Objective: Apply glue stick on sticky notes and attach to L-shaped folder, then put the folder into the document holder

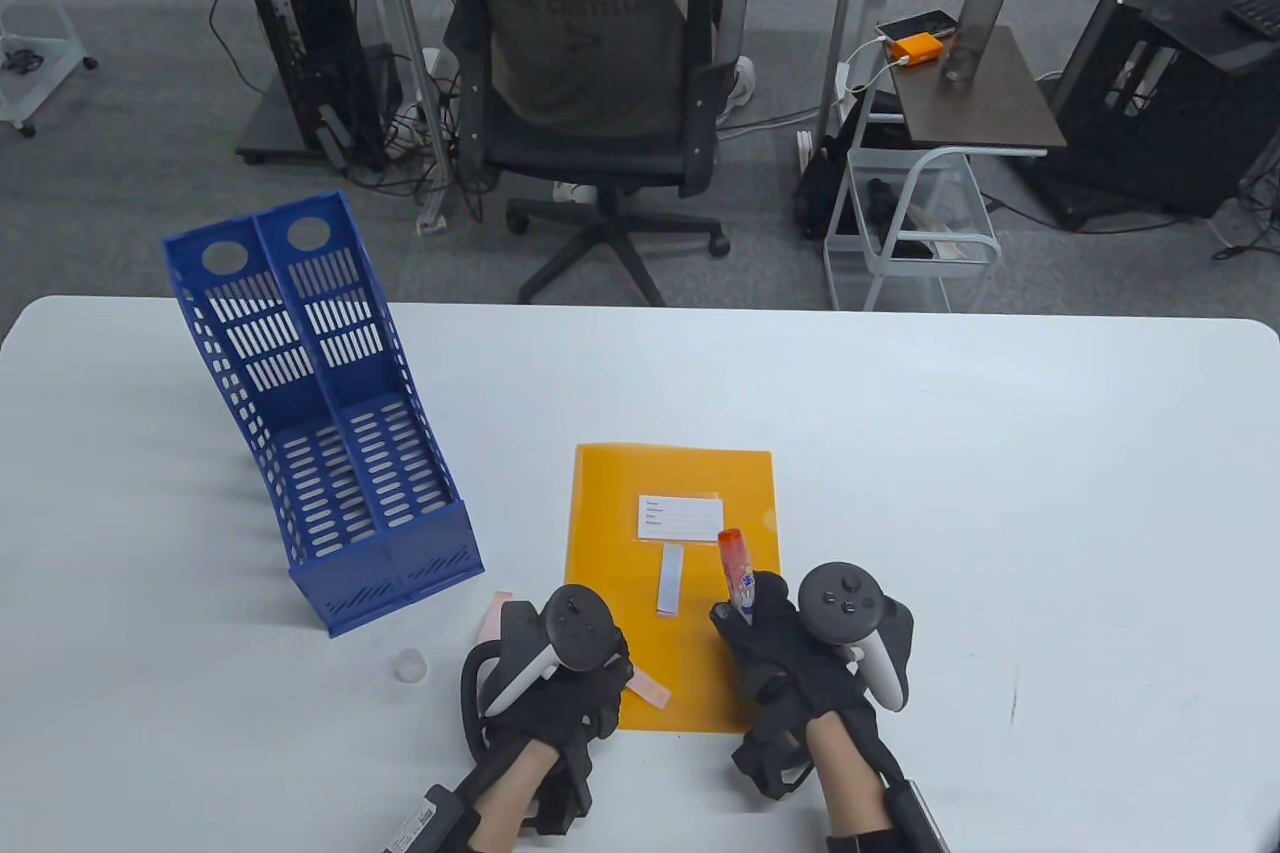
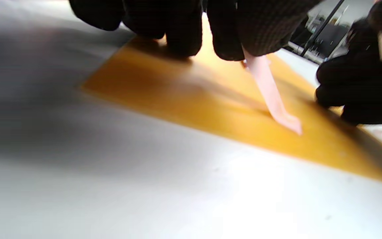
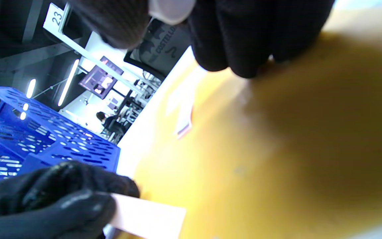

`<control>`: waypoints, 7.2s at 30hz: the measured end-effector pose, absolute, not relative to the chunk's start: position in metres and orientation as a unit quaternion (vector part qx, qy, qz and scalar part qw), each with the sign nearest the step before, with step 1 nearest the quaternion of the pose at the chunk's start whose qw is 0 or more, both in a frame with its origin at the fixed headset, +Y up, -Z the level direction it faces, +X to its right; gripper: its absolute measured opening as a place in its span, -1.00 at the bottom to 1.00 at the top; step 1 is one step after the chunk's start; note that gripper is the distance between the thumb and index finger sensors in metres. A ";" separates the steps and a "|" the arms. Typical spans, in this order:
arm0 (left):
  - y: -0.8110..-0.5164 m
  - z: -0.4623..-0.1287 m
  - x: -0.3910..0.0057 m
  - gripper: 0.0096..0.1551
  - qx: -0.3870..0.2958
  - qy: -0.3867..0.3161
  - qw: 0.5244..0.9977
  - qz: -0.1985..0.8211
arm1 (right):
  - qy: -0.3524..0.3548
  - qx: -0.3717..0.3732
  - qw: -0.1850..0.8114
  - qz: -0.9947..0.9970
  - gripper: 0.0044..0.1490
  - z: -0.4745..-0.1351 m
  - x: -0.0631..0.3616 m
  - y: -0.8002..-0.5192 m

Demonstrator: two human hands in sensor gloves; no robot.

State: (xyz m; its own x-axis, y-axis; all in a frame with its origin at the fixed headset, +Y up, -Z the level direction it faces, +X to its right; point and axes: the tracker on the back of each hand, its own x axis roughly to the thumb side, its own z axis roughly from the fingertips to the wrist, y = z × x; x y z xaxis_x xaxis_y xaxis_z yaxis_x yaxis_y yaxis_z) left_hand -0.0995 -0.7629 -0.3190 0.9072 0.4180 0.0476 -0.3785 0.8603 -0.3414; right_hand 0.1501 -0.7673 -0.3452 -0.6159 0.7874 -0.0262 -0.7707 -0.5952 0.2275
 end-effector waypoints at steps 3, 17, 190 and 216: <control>-0.761 -0.321 -0.102 -0.60 -0.166 -0.055 0.962 0.211 | 0.108 0.043 0.423 0.899 -0.22 -0.345 0.147 -0.767; -0.723 -0.324 -0.089 -0.58 -0.146 -0.124 0.964 0.182 | 0.108 0.041 0.420 0.900 -0.22 -0.344 0.145 -0.766; -0.745 -0.330 -0.176 0.18 -0.154 -0.036 0.975 -0.156 | -0.014 0.117 0.392 0.912 -0.12 -0.323 0.128 -0.741; -0.740 -0.344 -0.186 -0.64 -0.041 0.019 0.998 -0.050 | 0.000 0.129 0.393 0.910 -0.22 -0.323 0.127 -0.739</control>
State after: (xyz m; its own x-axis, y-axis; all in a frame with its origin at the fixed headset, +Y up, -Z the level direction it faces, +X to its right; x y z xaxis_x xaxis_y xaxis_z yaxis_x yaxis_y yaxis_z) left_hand -0.1858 -0.7396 -0.3441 0.9942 -0.1020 -0.0330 0.0990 0.9916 -0.0834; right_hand 0.1266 -0.7385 -0.3228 -0.6568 0.7163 0.2354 -0.7161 -0.6904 0.1026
